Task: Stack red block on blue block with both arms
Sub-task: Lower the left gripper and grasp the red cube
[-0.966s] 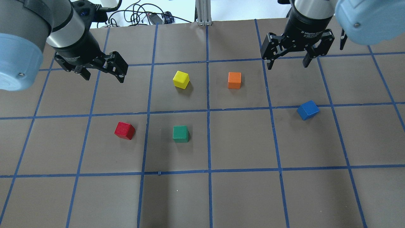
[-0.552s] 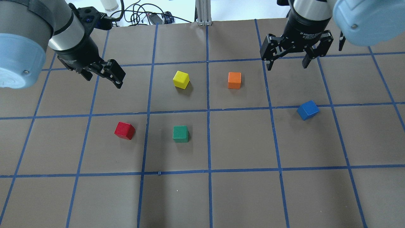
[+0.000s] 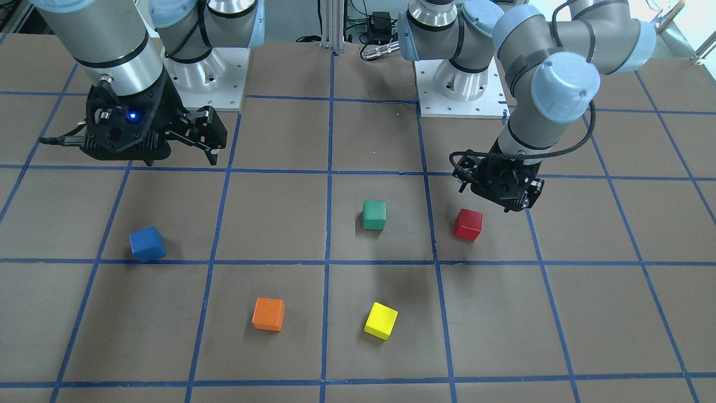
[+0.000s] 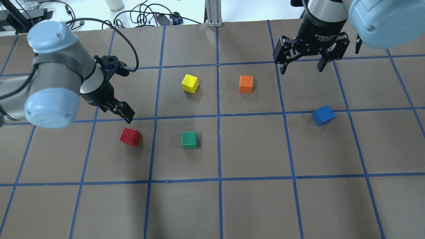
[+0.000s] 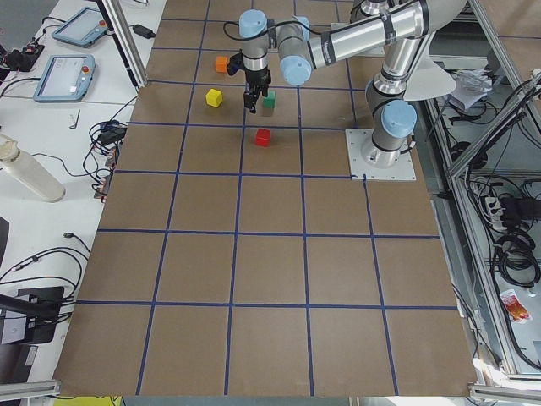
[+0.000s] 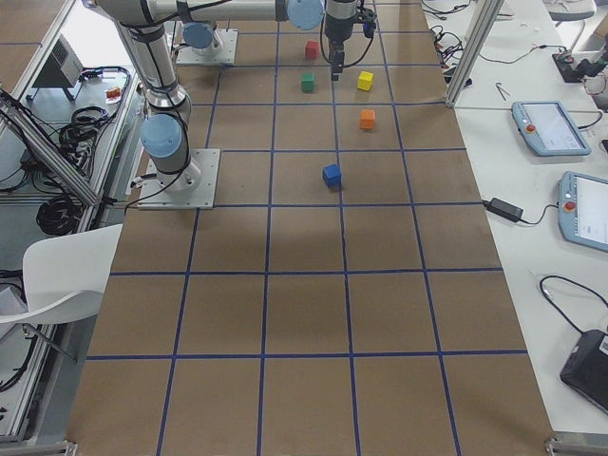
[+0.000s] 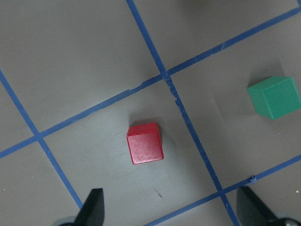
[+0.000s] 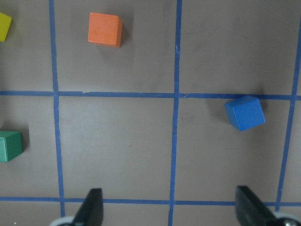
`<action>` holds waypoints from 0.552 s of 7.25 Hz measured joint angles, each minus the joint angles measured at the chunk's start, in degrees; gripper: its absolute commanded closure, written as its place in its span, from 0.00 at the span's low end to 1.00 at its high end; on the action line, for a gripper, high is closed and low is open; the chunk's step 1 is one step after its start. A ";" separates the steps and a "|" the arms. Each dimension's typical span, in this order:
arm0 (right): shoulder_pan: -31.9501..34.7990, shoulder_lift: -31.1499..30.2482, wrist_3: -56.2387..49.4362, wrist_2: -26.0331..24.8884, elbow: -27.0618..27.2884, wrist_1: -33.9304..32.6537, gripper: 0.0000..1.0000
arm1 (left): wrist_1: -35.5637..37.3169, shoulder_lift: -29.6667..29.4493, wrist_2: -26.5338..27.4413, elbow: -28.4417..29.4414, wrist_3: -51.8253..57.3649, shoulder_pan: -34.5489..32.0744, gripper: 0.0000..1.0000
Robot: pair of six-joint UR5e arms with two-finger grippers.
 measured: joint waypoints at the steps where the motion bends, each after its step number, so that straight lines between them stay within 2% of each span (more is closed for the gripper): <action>1: 0.02 0.02 0.02 0.07 0.13 0.06 0.00 | 4.77 -1.32 0.13 -3.19 1.03 0.39 0.00; 4: 0.02 0.11 0.07 -0.08 0.83 0.02 0.00 | 7.94 -5.04 0.23 -5.52 -1.89 0.59 0.01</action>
